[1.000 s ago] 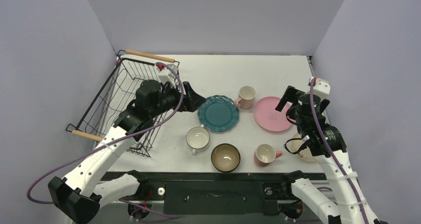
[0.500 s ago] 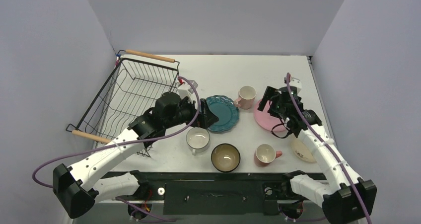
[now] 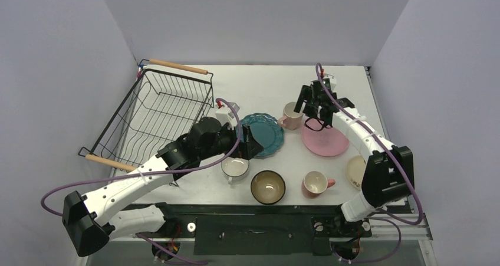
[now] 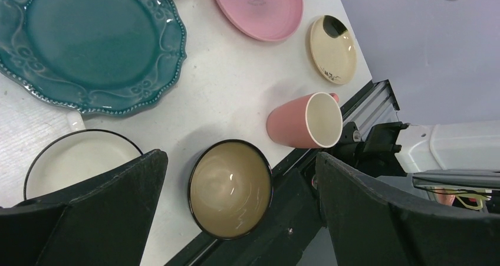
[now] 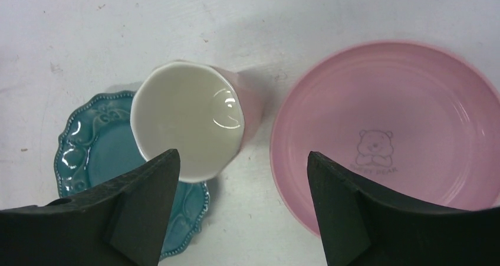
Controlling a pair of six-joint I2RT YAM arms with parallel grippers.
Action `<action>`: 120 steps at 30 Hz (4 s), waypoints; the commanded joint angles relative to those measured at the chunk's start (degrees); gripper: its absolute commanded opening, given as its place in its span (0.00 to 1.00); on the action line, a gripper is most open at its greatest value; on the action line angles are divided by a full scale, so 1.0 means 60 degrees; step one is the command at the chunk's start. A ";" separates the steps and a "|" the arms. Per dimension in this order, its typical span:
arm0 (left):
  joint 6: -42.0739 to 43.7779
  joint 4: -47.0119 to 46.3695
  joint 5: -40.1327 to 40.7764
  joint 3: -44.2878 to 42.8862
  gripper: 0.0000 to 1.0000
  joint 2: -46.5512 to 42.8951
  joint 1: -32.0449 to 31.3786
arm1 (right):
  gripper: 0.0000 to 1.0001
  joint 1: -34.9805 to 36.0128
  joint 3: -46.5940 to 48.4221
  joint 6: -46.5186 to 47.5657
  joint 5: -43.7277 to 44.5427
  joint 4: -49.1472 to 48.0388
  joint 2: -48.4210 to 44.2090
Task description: Load the mixed dishes into the dish rack
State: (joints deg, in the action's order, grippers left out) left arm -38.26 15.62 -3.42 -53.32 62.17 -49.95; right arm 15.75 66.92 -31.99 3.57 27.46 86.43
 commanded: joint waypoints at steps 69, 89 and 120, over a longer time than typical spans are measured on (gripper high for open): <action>-0.4216 -0.5253 -0.4110 0.1988 0.97 -0.0255 0.2653 | 0.00 0.0231 -0.3698 0.0631 -0.3956 -0.5110 -0.4777; -1.0525 -1.2934 -0.4975 0.4271 0.96 0.0867 0.3132 | 0.00 0.1967 -0.5335 -0.2352 -0.5640 -1.0930 -0.5588; -0.8831 -1.1295 -0.3218 0.3710 0.95 0.0321 0.1894 | 0.00 0.3028 -0.5886 -0.2734 -0.5503 -1.2577 -0.4906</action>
State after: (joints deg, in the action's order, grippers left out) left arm -95.66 -53.95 -26.50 -28.64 66.98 -38.76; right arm 33.43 31.46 -47.22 -29.80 -38.76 59.40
